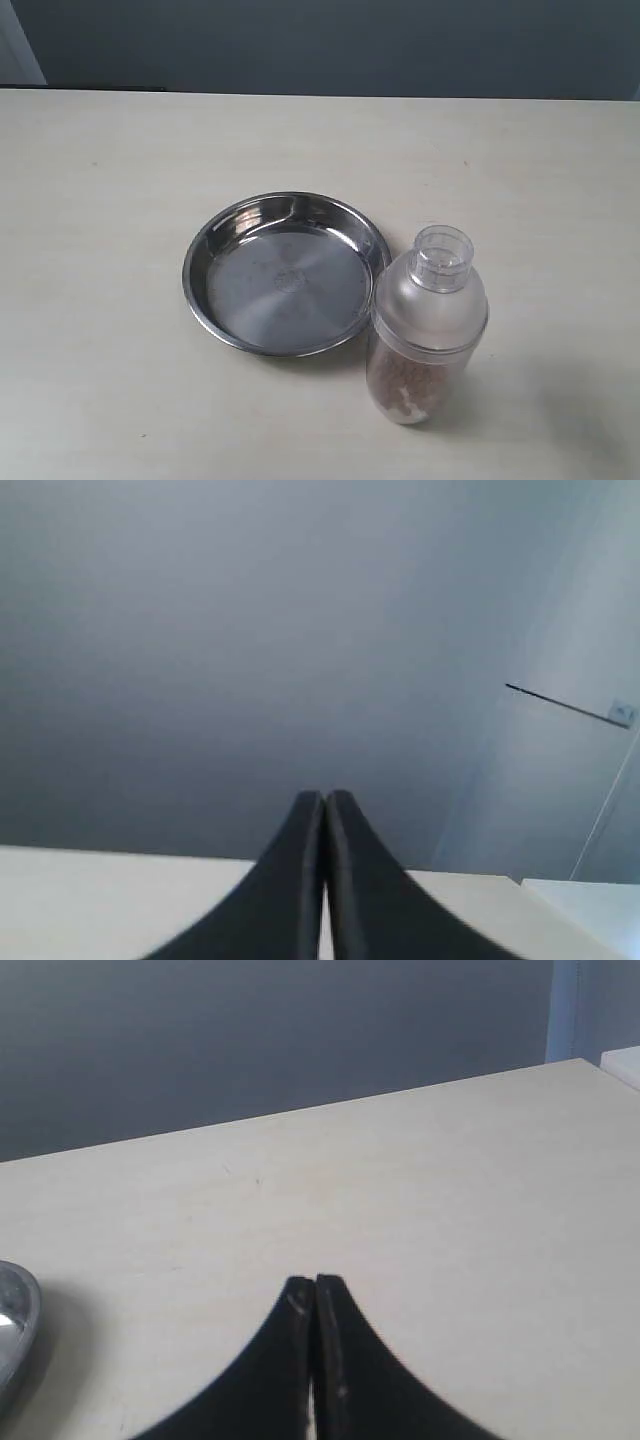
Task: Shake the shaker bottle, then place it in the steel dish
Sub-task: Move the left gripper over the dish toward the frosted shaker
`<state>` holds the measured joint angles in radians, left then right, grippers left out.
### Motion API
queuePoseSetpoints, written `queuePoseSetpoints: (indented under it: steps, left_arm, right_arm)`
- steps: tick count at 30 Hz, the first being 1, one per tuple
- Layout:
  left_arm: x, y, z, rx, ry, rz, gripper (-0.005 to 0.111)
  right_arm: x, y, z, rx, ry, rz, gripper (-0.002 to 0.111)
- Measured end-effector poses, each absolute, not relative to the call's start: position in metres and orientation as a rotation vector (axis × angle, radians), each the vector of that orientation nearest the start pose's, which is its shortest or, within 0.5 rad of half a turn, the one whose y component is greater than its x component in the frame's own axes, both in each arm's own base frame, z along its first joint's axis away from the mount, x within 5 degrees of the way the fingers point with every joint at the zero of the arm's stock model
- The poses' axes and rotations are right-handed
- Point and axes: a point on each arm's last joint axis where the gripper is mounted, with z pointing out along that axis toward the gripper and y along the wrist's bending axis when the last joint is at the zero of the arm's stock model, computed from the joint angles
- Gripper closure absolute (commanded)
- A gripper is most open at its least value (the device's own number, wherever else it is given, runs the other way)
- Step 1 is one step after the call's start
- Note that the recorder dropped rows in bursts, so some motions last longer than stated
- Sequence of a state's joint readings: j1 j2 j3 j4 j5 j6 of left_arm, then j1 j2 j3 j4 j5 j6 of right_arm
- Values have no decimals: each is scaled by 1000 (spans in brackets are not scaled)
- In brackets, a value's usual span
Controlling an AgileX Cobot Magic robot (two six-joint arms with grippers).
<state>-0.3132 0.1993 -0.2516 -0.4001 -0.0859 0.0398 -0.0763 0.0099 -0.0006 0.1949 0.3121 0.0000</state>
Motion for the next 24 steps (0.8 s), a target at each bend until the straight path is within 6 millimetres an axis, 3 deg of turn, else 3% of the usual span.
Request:
queuePoseSetpoints:
  steps: [3,5,8,10,15,19,24]
  left_arm:
    - [99,-43,327,171,1315,-465,106]
    - [122,-71,333,328,1278,-486,106]
    - [155,-107,311,415,1341,-593,106]
    - [178,-128,284,437,1411,-667,106]
    - [189,-144,269,486,1362,-755,102]
    - [191,-155,270,588,1302,-785,72]
    - [194,-166,277,670,1208,-823,1]
  right_arm:
    - [55,1,185,193,1791,132,109]
    - [55,1,185,193,1791,132,109]
    - [55,1,185,193,1791,132,109]
    - [55,1,185,193,1791,132,109]
    - [55,1,185,193,1791,132,109]
    - [55,1,185,193,1791,132,109]
    - [55,1,185,193,1791,132,109]
